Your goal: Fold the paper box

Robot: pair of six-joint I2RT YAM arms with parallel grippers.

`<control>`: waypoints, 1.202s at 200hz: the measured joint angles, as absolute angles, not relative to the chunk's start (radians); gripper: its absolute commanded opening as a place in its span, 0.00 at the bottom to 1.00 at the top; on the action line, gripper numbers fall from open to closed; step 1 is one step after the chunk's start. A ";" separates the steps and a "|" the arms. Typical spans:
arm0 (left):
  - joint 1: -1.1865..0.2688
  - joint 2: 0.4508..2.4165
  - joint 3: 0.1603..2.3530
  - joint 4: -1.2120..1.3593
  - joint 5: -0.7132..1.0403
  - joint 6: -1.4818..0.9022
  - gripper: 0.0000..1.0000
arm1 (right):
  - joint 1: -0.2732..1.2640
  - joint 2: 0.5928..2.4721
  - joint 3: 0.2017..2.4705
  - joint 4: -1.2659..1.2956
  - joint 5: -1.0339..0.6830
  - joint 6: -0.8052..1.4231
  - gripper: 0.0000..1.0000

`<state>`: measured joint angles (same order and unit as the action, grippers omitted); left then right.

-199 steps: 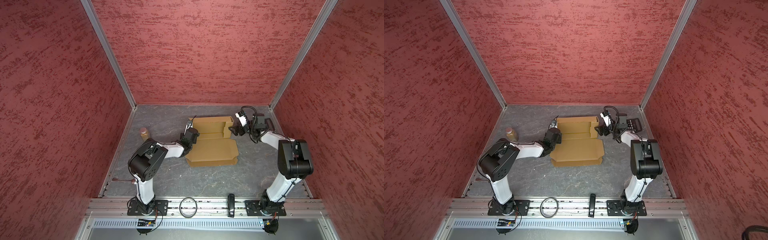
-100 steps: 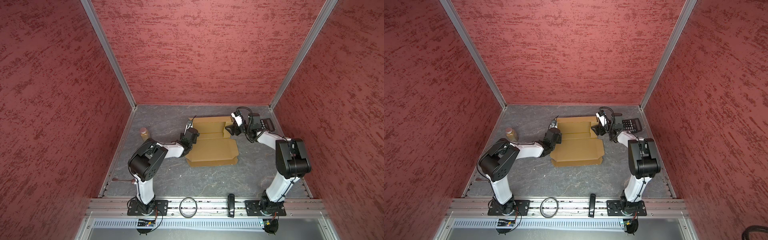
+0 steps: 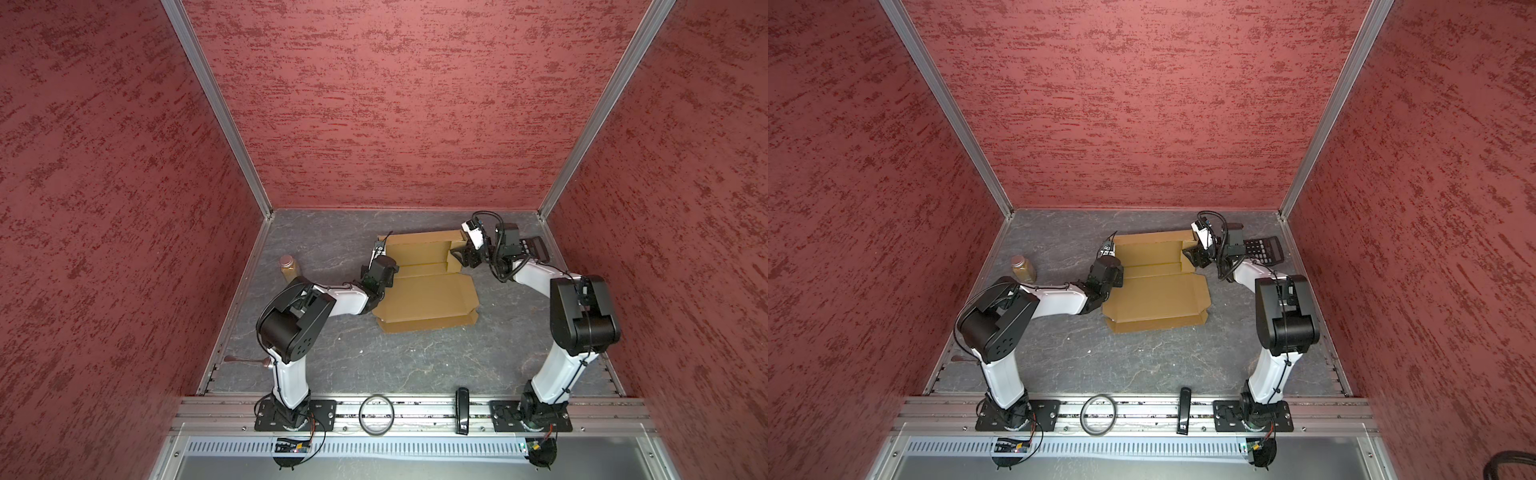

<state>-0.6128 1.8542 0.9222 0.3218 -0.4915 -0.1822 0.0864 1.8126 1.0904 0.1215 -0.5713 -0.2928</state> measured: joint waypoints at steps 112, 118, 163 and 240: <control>-0.617 1.854 0.922 0.321 -0.488 -0.183 0.10 | 0.118 1.816 1.110 0.099 -0.532 -0.296 0.61; -0.617 1.854 0.922 0.321 -0.488 -0.184 0.10 | 0.118 1.816 1.110 0.099 -0.530 -0.296 0.62; -0.619 1.854 0.922 0.320 -0.492 -0.186 0.10 | 0.126 1.816 1.110 0.090 -0.518 -0.296 0.61; -0.619 1.854 0.922 0.313 -0.508 -0.187 0.10 | 0.144 1.802 1.108 0.060 -0.476 -0.300 0.48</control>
<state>-0.6189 1.8542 0.9222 0.3130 -0.5083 -0.1871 0.1444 1.8023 1.1076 0.0605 -0.4755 -0.2996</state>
